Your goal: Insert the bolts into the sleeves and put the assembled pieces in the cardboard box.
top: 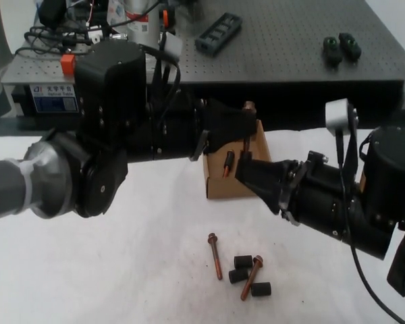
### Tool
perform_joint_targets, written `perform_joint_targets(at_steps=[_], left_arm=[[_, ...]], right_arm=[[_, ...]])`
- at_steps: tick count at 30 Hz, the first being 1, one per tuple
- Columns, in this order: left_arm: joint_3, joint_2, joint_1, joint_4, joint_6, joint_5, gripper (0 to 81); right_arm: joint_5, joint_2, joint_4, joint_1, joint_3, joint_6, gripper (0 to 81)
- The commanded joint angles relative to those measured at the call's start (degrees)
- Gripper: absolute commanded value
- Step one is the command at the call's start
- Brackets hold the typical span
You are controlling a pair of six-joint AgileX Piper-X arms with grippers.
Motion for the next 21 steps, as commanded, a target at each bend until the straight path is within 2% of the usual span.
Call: perform_joint_targets(at_steps=[1,3,4,7,10,13,21], left_arm=[[-0.34,-0.89,-0.13,-0.27,0.08,0.45,31.8],[-0.34,-0.89,-0.13,-0.14,0.08,-2.06,48.9],[-0.34,-0.89,-0.13,0.27,0.08,-3.72,53.3],[-0.34,-0.89,-0.13,2.39,1.56,-7.89,51.0],[-0.34,-0.89,-0.13,5.74,4.96,-9.58,47.3],[-0.34,-0.89,-0.13,10.91,9.10,-10.62,47.4],[-0.34,-0.89,-0.13,27.49,19.47,-16.56,47.4]], right_arm=[[2.99,0.13,-1.72,-1.89,-0.95,-0.83,2.4],[4.02,0.13,-1.12,-4.11,-1.66,-2.70,2.4],[5.10,0.13,0.12,-5.20,-2.56,-4.03,2.4],[5.68,2.52,11.22,-9.64,-8.60,-9.73,2.4],[6.67,9.59,26.47,-12.00,-19.56,-19.31,2.4],[10.12,19.00,38.15,-12.14,-31.46,-25.86,2.4],[16.66,43.74,57.70,-9.38,-60.84,-32.19,2.4]])
